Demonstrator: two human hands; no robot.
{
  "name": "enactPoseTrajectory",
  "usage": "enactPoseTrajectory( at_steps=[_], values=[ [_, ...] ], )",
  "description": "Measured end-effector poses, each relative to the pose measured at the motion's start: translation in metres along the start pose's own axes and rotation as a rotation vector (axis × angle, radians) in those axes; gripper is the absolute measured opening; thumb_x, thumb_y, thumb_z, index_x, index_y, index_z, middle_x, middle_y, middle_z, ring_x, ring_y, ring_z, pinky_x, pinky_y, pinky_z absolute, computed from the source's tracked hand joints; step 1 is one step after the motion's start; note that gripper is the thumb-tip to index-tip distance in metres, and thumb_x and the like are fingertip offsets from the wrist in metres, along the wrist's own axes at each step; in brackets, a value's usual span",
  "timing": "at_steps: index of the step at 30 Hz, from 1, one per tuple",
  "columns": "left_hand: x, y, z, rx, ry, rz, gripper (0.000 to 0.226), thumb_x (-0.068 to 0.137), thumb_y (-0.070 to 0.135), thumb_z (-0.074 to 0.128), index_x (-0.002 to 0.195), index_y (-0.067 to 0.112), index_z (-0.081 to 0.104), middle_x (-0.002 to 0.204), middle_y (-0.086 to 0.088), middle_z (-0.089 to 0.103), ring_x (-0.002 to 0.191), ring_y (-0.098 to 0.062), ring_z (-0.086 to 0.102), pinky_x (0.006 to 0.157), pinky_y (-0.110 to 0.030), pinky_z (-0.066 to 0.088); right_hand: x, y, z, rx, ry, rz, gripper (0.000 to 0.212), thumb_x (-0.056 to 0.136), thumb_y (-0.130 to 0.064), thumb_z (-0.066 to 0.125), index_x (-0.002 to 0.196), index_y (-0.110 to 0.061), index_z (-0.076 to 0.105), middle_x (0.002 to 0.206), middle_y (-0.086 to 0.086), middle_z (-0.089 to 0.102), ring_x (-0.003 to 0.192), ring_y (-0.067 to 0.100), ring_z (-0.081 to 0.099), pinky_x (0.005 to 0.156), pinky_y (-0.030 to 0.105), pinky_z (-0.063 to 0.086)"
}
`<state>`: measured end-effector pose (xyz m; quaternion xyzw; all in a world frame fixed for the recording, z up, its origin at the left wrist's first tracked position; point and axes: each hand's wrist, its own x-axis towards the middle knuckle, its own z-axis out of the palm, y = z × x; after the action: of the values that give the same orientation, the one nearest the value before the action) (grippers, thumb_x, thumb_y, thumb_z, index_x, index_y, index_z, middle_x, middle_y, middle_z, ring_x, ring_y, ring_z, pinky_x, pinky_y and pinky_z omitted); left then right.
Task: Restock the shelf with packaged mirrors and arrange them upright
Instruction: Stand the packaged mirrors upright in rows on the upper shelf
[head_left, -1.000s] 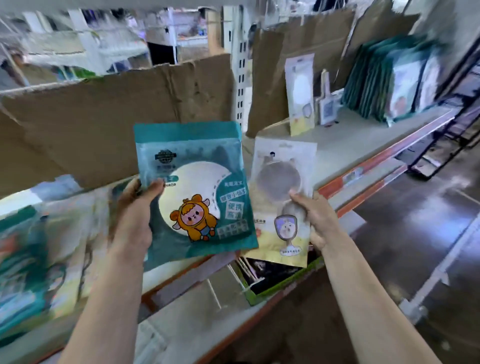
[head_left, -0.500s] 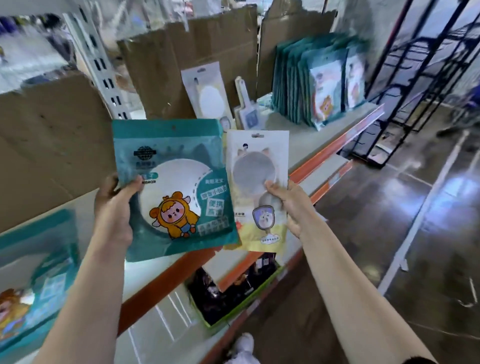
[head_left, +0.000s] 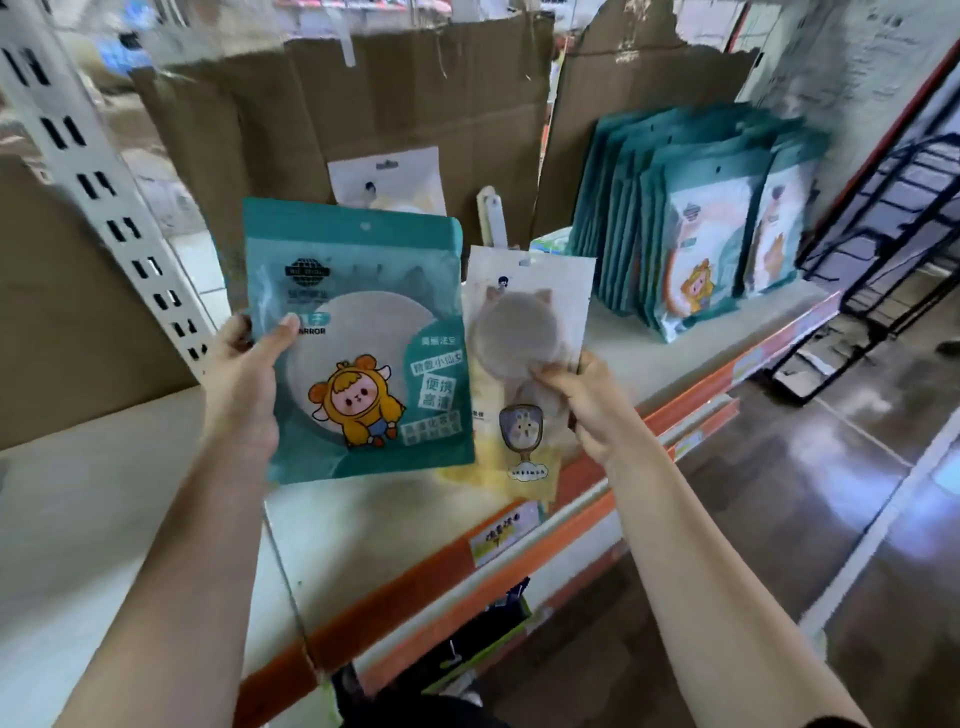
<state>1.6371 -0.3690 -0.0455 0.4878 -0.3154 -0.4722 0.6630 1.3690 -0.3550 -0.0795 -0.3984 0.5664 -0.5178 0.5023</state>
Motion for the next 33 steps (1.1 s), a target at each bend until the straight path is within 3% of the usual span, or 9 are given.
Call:
enactPoseTrajectory(
  at_steps=[3,6,11,17,20,22,26,28,33],
  values=[
    [0.009,-0.013,0.015,-0.004,0.037,-0.055,0.01,0.087,0.011,0.062,0.089,0.021,0.059,0.08,0.008,0.069,0.069,-0.003,0.066,0.056,-0.016,0.05,0.029,0.005,-0.007,-0.019,0.01,0.029,0.029,0.084,-0.001,0.064,0.113,-0.005,0.059,0.096,0.009,0.068,0.085,0.021,0.065,0.076,0.031,0.054],
    [0.018,-0.011,0.025,0.004,0.097,-0.052,0.013,0.085,0.01,0.064,0.085,0.022,0.059,0.079,0.008,0.068,0.068,-0.003,0.066,0.058,-0.017,0.05,0.051,0.003,-0.006,0.015,-0.028,0.074,0.023,0.084,-0.001,0.063,0.101,-0.015,0.059,0.089,0.003,0.067,0.076,0.014,0.064,0.065,0.025,0.052],
    [0.032,-0.01,0.03,0.007,0.138,-0.006,0.014,0.086,0.007,0.063,0.084,0.02,0.06,0.065,0.014,0.068,0.056,0.003,0.062,0.053,-0.014,0.047,0.084,-0.008,0.005,0.033,-0.156,0.032,0.024,0.084,0.005,0.059,0.099,-0.014,0.062,0.082,0.002,0.068,0.069,0.016,0.064,0.062,0.029,0.053],
    [0.033,-0.015,0.026,-0.017,0.249,0.052,0.017,0.086,0.002,0.061,0.087,0.019,0.061,0.072,0.014,0.069,0.067,-0.002,0.062,0.059,-0.014,0.046,0.125,-0.029,0.019,-0.132,-0.398,-0.09,0.03,0.086,-0.002,0.059,0.11,-0.02,0.06,0.09,-0.003,0.07,0.083,0.015,0.067,0.066,0.027,0.055],
    [0.03,-0.011,0.024,-0.047,0.305,0.124,0.016,0.086,0.001,0.061,0.089,0.017,0.061,0.066,0.014,0.07,0.06,0.002,0.064,0.052,-0.011,0.047,0.148,-0.04,0.037,-0.203,-0.403,-0.102,0.03,0.081,-0.013,0.064,0.109,-0.022,0.058,0.105,0.004,0.068,0.099,0.025,0.065,0.086,0.045,0.055],
    [0.028,-0.009,0.023,-0.043,0.354,0.183,0.014,0.086,0.003,0.06,0.088,0.017,0.061,0.065,0.015,0.069,0.059,0.002,0.063,0.052,-0.011,0.047,0.16,-0.047,0.052,-0.277,-0.401,-0.168,0.025,0.087,-0.009,0.062,0.107,-0.021,0.055,0.107,0.002,0.065,0.105,0.025,0.061,0.091,0.043,0.052],
    [0.018,-0.017,0.022,-0.042,0.447,0.234,0.015,0.088,0.002,0.058,0.086,0.016,0.06,0.068,0.013,0.07,0.062,-0.001,0.066,0.053,-0.015,0.051,0.175,-0.049,0.078,-0.341,-0.407,-0.309,0.033,0.087,-0.006,0.062,0.12,-0.011,0.056,0.106,0.001,0.063,0.099,0.017,0.058,0.084,0.029,0.046],
    [0.012,-0.024,0.023,-0.042,0.474,0.244,0.014,0.088,0.003,0.058,0.09,0.016,0.062,0.076,0.009,0.073,0.069,-0.007,0.069,0.058,-0.02,0.055,0.182,-0.043,0.085,-0.393,-0.37,-0.333,0.026,0.087,-0.013,0.064,0.113,-0.012,0.06,0.104,0.002,0.066,0.097,0.02,0.06,0.082,0.032,0.048],
    [0.007,-0.037,0.03,-0.036,0.536,0.231,0.013,0.088,0.004,0.059,0.093,0.015,0.062,0.081,0.008,0.074,0.072,-0.011,0.07,0.057,-0.023,0.056,0.199,-0.037,0.083,-0.922,-0.193,-0.562,0.03,0.086,-0.043,0.059,0.099,-0.016,0.059,0.096,0.005,0.064,0.09,0.028,0.058,0.065,0.032,0.038]
  ],
)
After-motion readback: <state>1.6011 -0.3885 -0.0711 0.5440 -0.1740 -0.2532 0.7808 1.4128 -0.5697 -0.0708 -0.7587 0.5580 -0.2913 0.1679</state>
